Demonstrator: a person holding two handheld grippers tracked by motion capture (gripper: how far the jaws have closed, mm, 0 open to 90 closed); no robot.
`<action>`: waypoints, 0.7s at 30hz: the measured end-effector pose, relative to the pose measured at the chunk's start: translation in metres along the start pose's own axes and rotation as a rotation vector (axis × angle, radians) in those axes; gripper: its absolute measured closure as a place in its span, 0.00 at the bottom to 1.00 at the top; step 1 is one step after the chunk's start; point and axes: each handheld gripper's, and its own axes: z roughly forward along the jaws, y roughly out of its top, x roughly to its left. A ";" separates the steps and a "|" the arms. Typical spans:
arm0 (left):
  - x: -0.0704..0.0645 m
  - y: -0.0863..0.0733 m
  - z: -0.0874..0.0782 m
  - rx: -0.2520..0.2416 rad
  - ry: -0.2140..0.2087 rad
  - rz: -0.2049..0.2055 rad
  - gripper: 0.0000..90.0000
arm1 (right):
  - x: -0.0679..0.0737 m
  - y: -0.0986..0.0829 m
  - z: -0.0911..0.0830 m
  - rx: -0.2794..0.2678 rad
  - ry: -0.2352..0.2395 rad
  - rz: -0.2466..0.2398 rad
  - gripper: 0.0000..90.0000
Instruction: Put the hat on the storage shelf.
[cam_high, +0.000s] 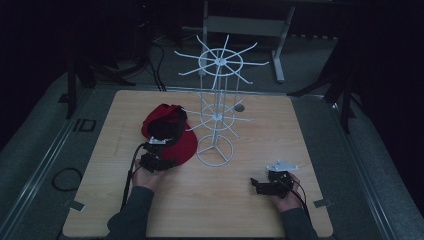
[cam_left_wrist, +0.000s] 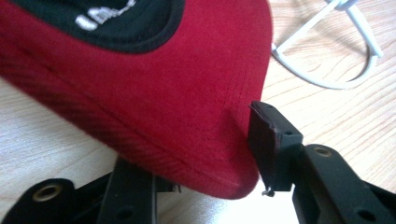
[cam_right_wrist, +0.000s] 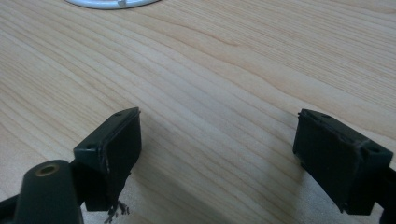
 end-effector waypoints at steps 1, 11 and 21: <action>-0.002 -0.001 0.000 -0.008 0.005 0.008 0.69 | 0.000 0.000 0.000 0.000 0.000 0.000 0.17; -0.011 -0.009 -0.007 -0.049 0.004 0.054 0.94 | 0.000 0.000 0.000 0.001 0.001 0.000 0.17; 0.001 -0.015 -0.009 -0.086 -0.052 -0.055 0.95 | 0.000 0.000 0.000 0.001 0.000 0.002 0.17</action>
